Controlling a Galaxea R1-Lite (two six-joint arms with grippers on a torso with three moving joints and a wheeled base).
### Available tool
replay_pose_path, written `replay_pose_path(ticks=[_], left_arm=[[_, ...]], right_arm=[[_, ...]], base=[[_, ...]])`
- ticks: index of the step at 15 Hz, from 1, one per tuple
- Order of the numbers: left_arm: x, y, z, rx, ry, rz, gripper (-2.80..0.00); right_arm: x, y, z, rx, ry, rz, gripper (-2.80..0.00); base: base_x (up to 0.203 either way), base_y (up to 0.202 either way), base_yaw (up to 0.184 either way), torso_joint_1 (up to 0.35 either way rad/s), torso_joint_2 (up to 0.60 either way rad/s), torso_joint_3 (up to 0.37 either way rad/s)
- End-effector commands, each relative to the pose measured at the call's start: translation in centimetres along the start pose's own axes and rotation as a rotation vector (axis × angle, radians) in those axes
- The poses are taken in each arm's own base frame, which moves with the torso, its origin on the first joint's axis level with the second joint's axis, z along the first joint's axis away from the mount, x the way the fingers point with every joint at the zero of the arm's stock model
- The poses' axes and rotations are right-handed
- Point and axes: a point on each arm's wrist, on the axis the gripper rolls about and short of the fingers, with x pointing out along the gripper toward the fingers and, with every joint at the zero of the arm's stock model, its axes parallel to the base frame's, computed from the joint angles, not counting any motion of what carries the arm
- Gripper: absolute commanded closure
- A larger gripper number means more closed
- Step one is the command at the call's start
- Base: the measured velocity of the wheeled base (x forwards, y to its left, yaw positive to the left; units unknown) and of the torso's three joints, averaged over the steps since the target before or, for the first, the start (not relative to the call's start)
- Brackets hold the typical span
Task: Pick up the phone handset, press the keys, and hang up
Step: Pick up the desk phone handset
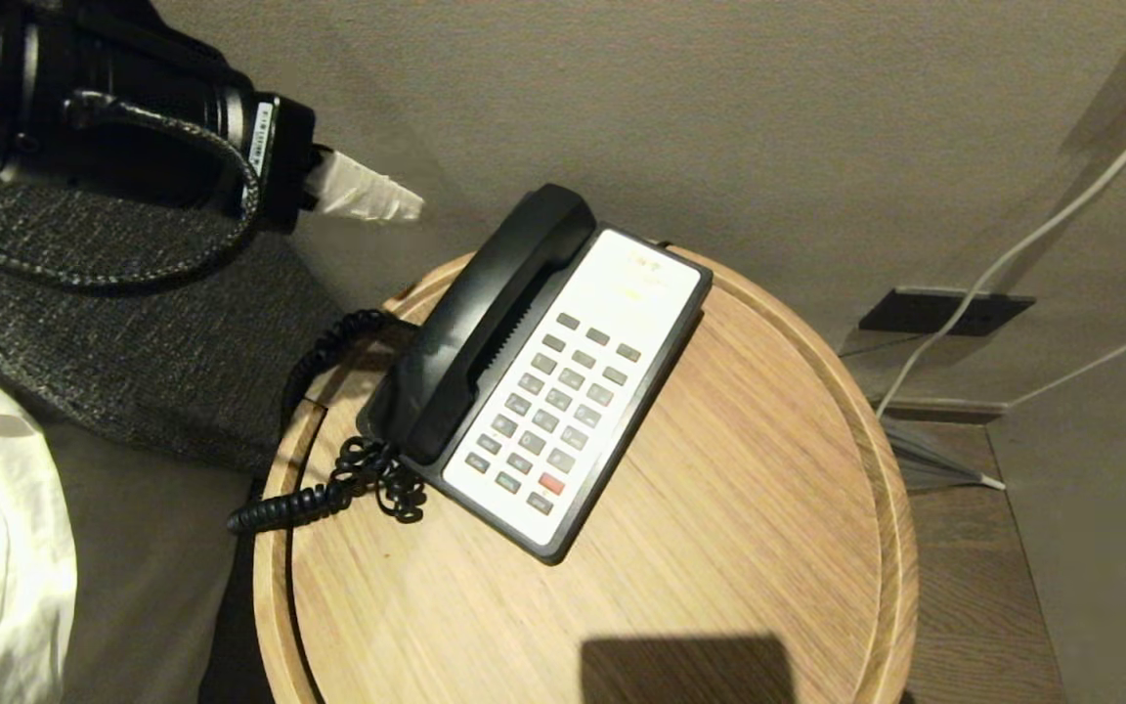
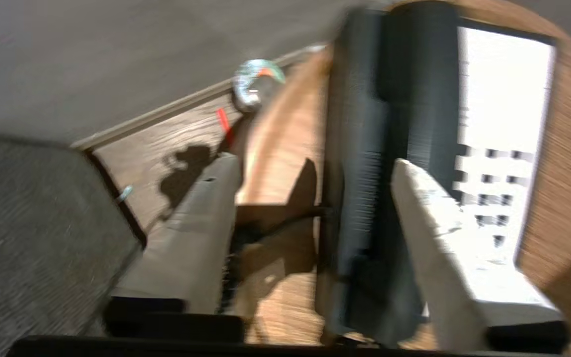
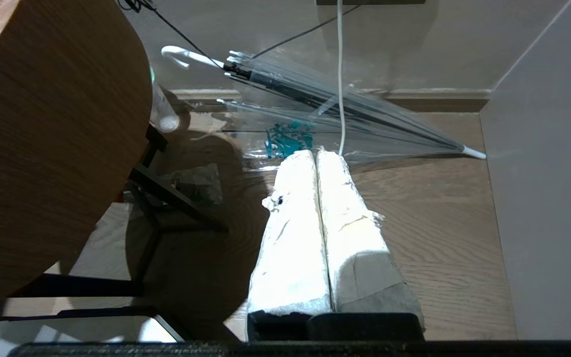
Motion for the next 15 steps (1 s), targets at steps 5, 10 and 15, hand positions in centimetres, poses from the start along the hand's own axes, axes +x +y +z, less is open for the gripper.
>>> replay_pose_path(ticks=[5, 10, 15], left_arm=[[-1.5, -5.1, -1.0, 0.109, 0.104, -0.096, -2.8], [1.0, -5.3, -2.3, 0.127, 0.211, -0.012, -2.8], [3.3, -5.6, -2.6, 0.13, 0.246, 0.006, -2.8]], right_arm=[[0.1, 0.0, -0.6, 0.0, 0.021, -0.001, 0.0], [0.1, 0.0, -0.6, 0.0, 0.021, -0.001, 0.0], [0.1, 0.0, -0.6, 0.0, 0.021, -0.001, 0.0]], base=[[0.0, 0.0, 0.0, 0.0, 0.0, 0.0], [0.0, 0.0, 0.0, 0.0, 0.0, 0.0], [0.0, 0.0, 0.0, 0.0, 0.0, 0.0]])
